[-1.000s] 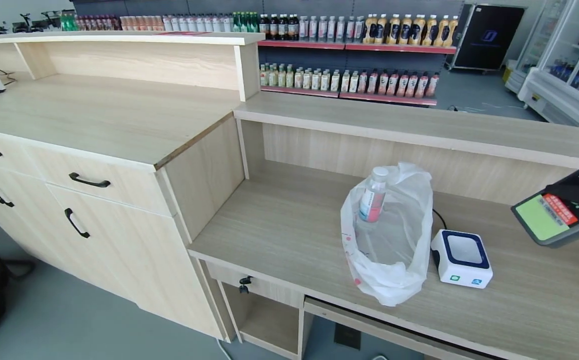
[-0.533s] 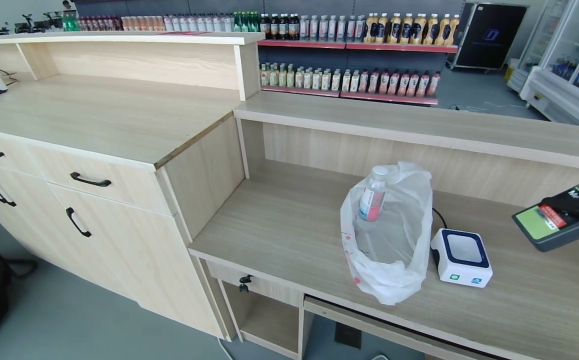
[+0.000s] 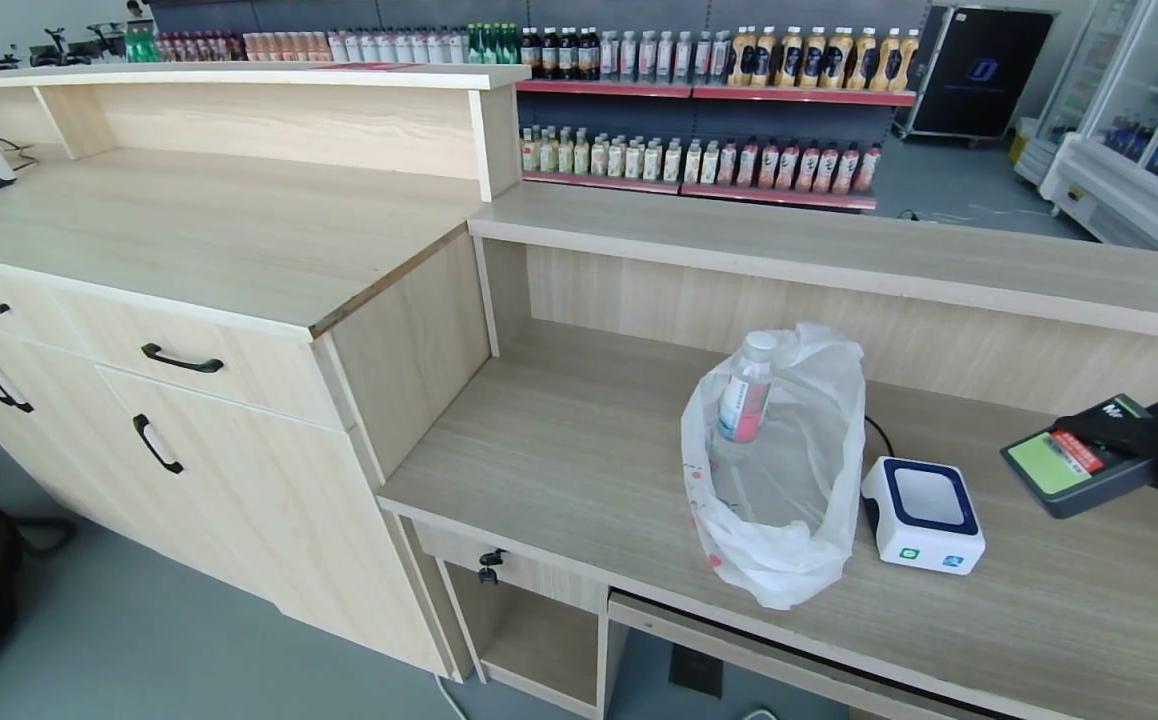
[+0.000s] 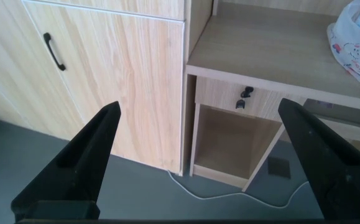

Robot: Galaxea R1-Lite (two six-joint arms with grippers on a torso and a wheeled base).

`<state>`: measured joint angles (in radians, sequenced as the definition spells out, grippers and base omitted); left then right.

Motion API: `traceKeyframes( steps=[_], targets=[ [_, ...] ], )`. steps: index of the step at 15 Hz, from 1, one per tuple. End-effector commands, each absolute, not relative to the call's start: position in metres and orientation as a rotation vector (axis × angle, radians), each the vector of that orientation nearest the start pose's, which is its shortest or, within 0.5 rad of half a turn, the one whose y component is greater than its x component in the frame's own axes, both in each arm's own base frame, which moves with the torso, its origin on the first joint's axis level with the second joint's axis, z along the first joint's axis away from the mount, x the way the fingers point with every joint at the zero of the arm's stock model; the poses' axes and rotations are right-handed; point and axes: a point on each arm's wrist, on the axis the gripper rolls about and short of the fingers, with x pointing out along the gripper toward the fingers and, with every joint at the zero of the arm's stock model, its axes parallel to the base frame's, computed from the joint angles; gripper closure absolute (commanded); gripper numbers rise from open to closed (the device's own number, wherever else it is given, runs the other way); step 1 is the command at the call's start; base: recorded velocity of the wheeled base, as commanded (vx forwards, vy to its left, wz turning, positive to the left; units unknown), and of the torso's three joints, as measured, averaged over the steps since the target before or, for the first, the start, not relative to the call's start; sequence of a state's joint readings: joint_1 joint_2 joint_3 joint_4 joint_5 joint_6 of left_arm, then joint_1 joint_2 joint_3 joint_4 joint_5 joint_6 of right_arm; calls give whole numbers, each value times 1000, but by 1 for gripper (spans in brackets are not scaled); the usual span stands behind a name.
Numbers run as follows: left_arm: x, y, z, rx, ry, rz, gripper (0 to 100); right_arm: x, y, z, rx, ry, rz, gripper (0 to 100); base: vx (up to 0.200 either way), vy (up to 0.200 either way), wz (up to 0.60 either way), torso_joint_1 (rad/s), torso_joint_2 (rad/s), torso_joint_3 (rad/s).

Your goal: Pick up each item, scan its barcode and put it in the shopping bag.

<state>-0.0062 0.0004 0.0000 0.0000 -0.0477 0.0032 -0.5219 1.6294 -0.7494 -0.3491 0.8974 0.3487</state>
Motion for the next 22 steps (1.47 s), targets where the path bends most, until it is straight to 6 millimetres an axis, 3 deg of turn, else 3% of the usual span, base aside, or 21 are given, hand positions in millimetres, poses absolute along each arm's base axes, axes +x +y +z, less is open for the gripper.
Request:
traceKeyframes(
  steps=[1, 6, 16, 22],
  targets=[
    [-23, -1, 76, 3, 1, -54, 0, 253, -124, 156, 696, 481, 296, 100, 0, 0, 0, 0, 0, 0],
    [-23, -1, 76, 3, 1, -54, 0, 270, -133, 155, 679, 469, 319, 100, 0, 0, 0, 0, 0, 0],
    [-23, -1, 76, 3, 1, -54, 0, 299, -109, 138, 620, 489, 432, 100, 0, 0, 0, 0, 0, 0],
    [-23, -1, 76, 3, 1, -54, 0, 306, -107, 126, 614, 495, 445, 100, 0, 0, 0, 0, 0, 0]
  ],
)
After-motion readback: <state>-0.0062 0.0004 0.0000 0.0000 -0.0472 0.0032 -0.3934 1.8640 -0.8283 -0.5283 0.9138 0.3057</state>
